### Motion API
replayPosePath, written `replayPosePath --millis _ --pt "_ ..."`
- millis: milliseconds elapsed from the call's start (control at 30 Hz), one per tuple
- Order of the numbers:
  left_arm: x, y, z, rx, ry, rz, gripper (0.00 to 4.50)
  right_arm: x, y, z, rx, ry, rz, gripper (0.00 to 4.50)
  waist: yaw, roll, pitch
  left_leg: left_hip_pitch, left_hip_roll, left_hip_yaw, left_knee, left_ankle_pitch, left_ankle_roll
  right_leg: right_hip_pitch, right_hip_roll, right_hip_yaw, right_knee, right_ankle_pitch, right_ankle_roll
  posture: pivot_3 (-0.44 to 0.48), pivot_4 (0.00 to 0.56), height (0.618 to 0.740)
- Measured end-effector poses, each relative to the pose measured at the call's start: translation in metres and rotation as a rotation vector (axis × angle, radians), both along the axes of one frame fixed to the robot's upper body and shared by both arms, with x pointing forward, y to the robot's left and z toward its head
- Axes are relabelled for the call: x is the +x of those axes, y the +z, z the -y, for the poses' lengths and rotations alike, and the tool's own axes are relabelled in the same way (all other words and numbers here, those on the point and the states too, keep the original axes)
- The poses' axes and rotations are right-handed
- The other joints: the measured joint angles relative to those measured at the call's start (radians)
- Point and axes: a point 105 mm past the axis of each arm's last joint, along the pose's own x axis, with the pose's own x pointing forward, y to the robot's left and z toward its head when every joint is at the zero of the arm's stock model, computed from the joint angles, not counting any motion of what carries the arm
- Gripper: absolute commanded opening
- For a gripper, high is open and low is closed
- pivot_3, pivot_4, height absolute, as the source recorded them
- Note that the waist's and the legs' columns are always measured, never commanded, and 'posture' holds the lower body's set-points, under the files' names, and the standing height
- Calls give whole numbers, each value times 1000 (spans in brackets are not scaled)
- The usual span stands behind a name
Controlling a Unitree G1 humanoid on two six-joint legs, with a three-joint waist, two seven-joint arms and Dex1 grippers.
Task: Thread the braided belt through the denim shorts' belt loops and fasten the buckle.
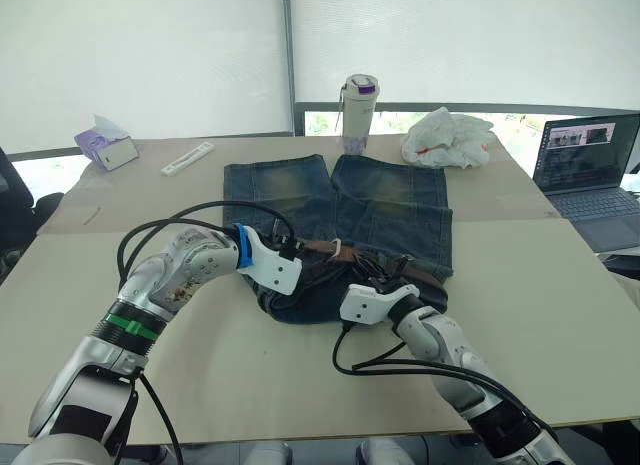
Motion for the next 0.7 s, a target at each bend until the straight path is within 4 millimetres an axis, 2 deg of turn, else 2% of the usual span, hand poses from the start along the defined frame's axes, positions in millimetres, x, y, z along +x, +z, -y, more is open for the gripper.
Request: replayPosePath --millis 267,533,633,700 --pt "0 3 11 -26 -35 7 0 1 0 -2 14 -4 6 19 0 0 0 0 0 0 0 0 0 0 0 0 0 0 0 0 150 740" --pt "-2 -6 33 -142 -33 -39 0 3 -4 -4 29 4 -8 19 -2 0 0 0 0 0 0 0 0 0 0 0 1 0 0 0 150 740" --pt "0 -9 42 -236 3 -77 0 5 -3 -2 87 -10 -33 19 -1 0 0 0 0 0 1 0 0 0 0 0 1 0 0 0 150 740" --pt "2 -13 45 -318 47 -128 0 6 -6 0 141 -19 -75 1037 -1 0 0 0 0 -1 1 0 0 0 0 0 2 0 0 0 150 740"
